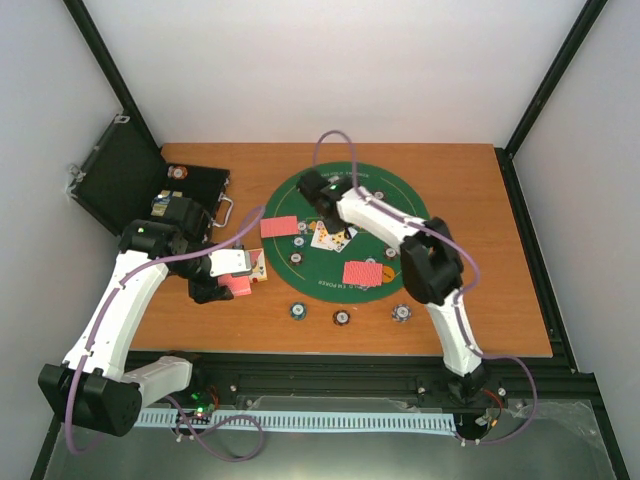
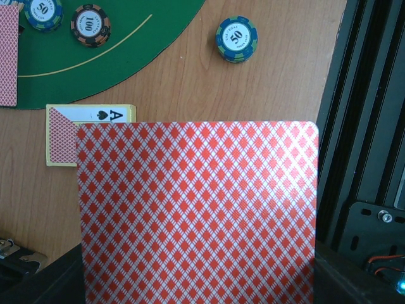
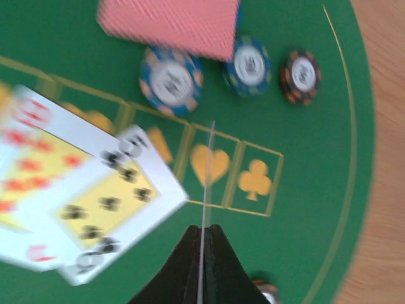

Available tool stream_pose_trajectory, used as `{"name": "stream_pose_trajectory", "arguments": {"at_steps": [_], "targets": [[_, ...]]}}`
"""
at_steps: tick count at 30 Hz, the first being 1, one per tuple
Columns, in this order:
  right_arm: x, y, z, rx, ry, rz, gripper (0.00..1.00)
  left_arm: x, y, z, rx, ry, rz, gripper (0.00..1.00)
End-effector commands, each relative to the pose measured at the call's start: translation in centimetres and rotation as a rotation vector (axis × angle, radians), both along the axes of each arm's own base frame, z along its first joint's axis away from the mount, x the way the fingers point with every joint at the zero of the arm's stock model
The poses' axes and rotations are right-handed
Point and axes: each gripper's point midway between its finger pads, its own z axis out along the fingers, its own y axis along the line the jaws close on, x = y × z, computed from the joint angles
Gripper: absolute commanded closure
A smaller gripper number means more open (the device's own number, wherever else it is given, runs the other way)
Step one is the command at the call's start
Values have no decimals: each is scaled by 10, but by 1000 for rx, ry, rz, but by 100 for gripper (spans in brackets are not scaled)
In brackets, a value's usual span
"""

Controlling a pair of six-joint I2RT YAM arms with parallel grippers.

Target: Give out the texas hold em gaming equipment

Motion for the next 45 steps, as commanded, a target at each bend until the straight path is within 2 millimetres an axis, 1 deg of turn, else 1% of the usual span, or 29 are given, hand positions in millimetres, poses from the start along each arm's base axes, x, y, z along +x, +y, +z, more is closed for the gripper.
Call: {"name": "stream_pose_trajectory", "arguments": {"at_steps": [1, 4, 8, 12, 14, 17, 20, 23, 26, 29, 32, 34, 35, 37, 39, 41, 43, 45], "targets": [[1, -45, -7, -530, -55, 32, 97, -1, -2, 8, -14, -12, -5, 97], [3, -39, -22, -605, -77, 49, 97, -1, -2, 9, -18, -10, -3, 97], [3, -32, -42, -660, -83, 73, 97, -2, -1, 8, -14, -7, -2, 97], [0, -27, -61, -627, -54, 90, 96, -2, -1, 8, -10, -13, -2, 97], [-5, -23, -69, -577, -22, 101, 90, -2, -1, 9, -11, -14, -2, 97], [-17, -17, -77, -502, 19, 120, 77, -2, -1, 8, -11, -15, -2, 97], [-26, -9, -78, -415, 43, 131, 66, -1, -1, 8, -12, -16, -3, 97], [-34, -3, -78, -337, 71, 136, 59, -1, -1, 10, -14, -20, -3, 97], [-39, 5, -68, -241, 77, 129, 54, -2, -1, 11, -15, -21, -4, 97], [-45, 17, -52, -107, 84, 131, 49, -2, -1, 11, -14, -22, -3, 97], [-53, 29, -33, 71, 116, 117, 42, -2, -1, 12, -15, -27, -4, 97], [-62, 37, -20, 227, 156, 105, 36, -2, -1, 12, -17, -27, -6, 97], [-69, 50, -2, 374, 175, 120, 33, -2, -1, 13, -17, -27, -6, 97], [-86, 65, 16, 619, 232, 120, 29, -2, -2, 13, -19, -26, -6, 97], [-107, 81, 32, 828, 300, 136, 24, -3, -2, 13, -20, -25, -8, 97], [-129, 99, 47, 1028, 379, 164, 22, -2, -2, 13, -22, -29, -8, 97], [-150, 111, 60, 1193, 444, 183, 20, -2, -3, 14, -28, -29, -10, 97], [-170, 123, 68, 1289, 498, 185, 18, -3, -4, 15, -34, -29, -10, 97]]}}
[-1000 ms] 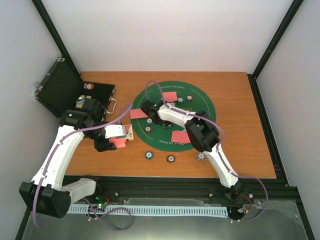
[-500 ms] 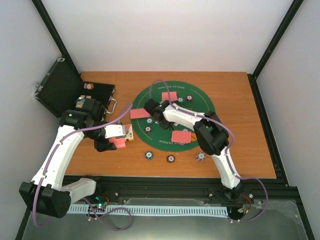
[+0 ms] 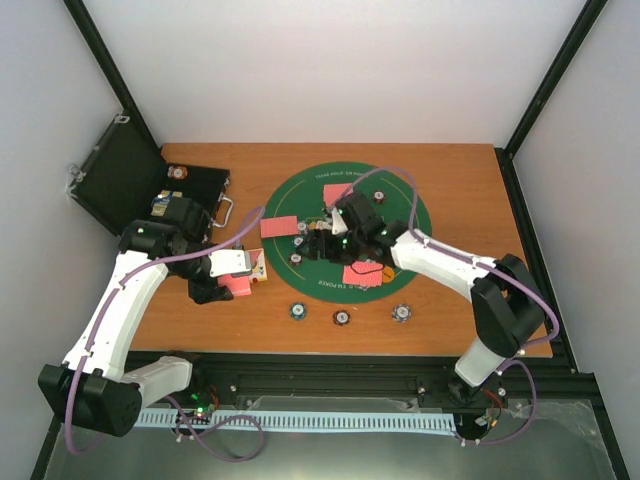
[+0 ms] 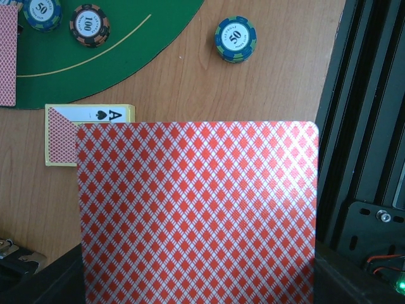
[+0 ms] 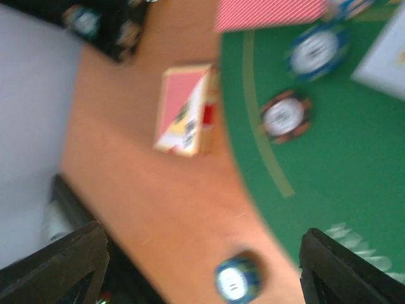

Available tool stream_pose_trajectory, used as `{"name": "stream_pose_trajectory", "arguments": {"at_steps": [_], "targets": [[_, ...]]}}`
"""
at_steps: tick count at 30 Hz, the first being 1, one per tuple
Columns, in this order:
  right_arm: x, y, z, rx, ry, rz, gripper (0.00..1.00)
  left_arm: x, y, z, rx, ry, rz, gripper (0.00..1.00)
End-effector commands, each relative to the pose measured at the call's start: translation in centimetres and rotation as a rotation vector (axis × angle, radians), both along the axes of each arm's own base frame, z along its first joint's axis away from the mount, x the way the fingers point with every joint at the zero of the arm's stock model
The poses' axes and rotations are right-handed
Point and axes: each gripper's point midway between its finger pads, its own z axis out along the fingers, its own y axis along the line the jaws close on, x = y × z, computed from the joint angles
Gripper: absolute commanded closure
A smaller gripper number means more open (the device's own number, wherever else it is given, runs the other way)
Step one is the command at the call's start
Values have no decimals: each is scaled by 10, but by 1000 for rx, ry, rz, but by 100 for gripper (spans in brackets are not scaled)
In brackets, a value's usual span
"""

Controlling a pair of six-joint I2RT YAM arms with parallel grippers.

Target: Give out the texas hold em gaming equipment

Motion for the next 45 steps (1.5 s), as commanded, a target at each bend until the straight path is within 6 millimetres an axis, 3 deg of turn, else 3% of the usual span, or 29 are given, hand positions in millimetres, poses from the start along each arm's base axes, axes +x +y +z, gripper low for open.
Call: {"name": "stream_pose_trajectory", "arguments": {"at_steps": [1, 6, 12, 23, 31, 45], "targets": [[-55, 60, 43, 413, 179, 129, 17, -2, -5, 14, -38, -28, -11, 97], [-96, 95, 58, 507, 220, 214, 14, -2, -6, 14, -47, -20, -9, 97], [-117, 114, 57, 572, 257, 260, 14, -1, -6, 16, -45, -23, -10, 97], [-134, 134, 62, 609, 284, 311, 14, 0, -7, 16, -46, -22, -13, 97], [-133, 149, 54, 625, 317, 319, 15, 0, -6, 18, -41, -29, -14, 97], [-134, 172, 58, 673, 340, 352, 14, -1, -6, 17, -40, -24, -15, 97]]}}
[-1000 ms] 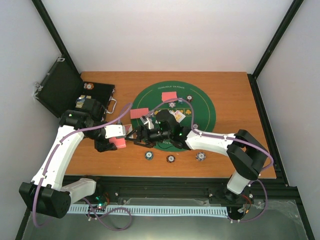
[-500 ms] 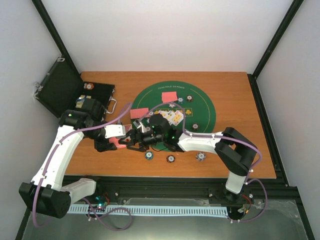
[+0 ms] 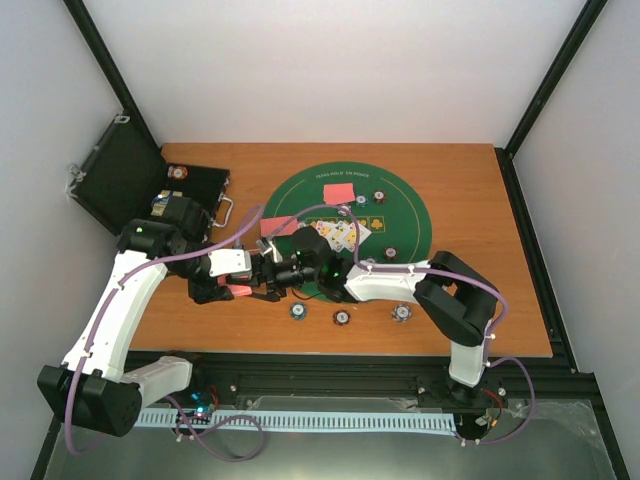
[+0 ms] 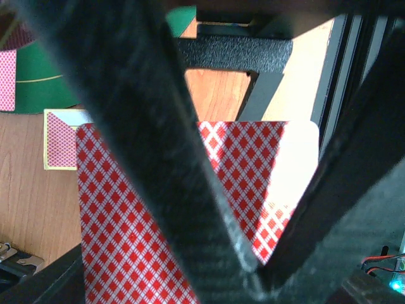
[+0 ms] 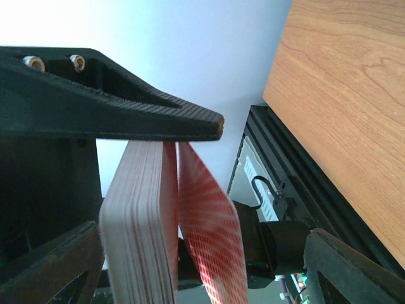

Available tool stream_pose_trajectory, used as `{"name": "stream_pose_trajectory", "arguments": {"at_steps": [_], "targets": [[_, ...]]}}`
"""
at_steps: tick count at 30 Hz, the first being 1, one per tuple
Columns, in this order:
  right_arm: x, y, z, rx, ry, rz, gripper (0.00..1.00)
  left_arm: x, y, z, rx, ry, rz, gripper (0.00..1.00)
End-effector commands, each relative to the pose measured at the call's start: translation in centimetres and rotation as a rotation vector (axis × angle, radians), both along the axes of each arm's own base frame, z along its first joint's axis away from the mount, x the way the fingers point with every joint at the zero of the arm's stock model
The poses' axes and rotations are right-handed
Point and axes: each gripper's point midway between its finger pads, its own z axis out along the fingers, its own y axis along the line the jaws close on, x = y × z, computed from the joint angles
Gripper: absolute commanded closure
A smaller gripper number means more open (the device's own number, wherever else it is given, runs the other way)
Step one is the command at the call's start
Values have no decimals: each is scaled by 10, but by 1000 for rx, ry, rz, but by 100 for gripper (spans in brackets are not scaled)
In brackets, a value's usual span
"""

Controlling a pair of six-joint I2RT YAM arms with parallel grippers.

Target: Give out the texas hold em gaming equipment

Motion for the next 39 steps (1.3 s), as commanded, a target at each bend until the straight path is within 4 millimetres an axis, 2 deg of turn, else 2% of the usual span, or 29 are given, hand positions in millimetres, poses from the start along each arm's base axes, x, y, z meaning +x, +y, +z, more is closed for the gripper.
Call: {"name": "stream_pose_trajectory", "arguments": {"at_steps": [1, 7, 20, 31, 39], "targets": [[-3, 14, 7, 38, -6, 27, 14, 1, -3, 13, -24, -32, -10, 97], [1, 16, -6, 10, 16, 22, 17, 1, -3, 13, -23, -33, -10, 97], [13, -13, -28, -85, 18, -31, 29, 1, -3, 11, -22, -32, -12, 98], [21, -29, -11, -103, -31, -54, 40, 2, -2, 10, -19, -35, -12, 97], [23, -37, 6, -101, -64, -64, 58, 1, -2, 8, -19, -30, -10, 98]]}}
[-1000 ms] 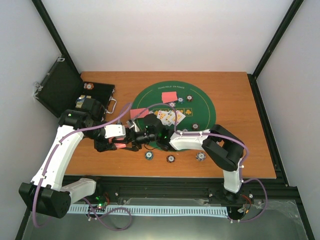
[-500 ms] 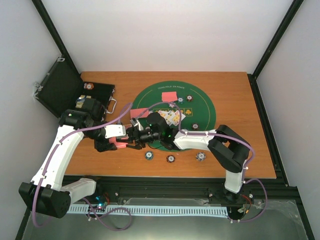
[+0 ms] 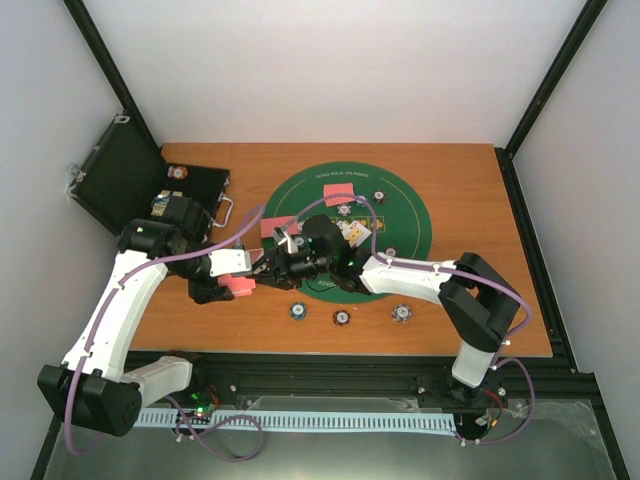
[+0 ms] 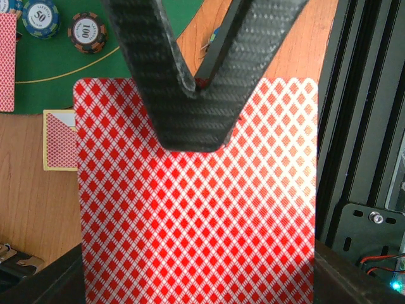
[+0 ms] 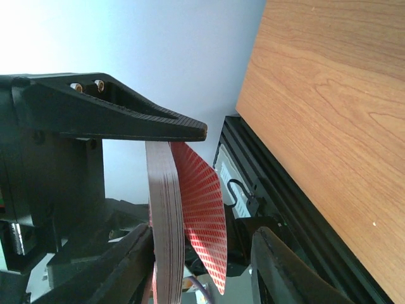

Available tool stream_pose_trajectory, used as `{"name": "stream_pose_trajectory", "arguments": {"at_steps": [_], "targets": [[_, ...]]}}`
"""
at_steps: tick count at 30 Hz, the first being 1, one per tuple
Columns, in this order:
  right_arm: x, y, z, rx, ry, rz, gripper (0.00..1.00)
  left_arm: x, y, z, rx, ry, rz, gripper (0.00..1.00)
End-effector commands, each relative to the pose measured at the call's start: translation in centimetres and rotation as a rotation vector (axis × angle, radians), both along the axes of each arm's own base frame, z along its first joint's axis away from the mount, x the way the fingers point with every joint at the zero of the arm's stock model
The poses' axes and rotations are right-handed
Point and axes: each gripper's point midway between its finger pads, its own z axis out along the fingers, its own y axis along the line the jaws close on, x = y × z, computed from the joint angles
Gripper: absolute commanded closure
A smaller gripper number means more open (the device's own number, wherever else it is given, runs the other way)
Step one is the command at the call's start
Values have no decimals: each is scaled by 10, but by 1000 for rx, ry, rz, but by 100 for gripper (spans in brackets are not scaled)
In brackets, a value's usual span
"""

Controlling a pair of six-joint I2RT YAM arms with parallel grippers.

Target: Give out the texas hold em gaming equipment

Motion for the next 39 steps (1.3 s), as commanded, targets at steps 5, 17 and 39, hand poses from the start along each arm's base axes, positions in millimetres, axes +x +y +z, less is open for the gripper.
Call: {"name": "stream_pose_trajectory", "arguments": {"at_steps": [5, 17, 39], "targets": [[-1, -9, 12, -5, -21, -14, 64, 2, -2, 8, -18, -34, -9, 97], [-7, -9, 22, 15, -17, -6, 95, 3, -2, 9, -14, -36, -9, 97], [15, -55, 41, 54, -23, -85, 92, 4, -1, 10, -11, -41, -7, 97]]}}
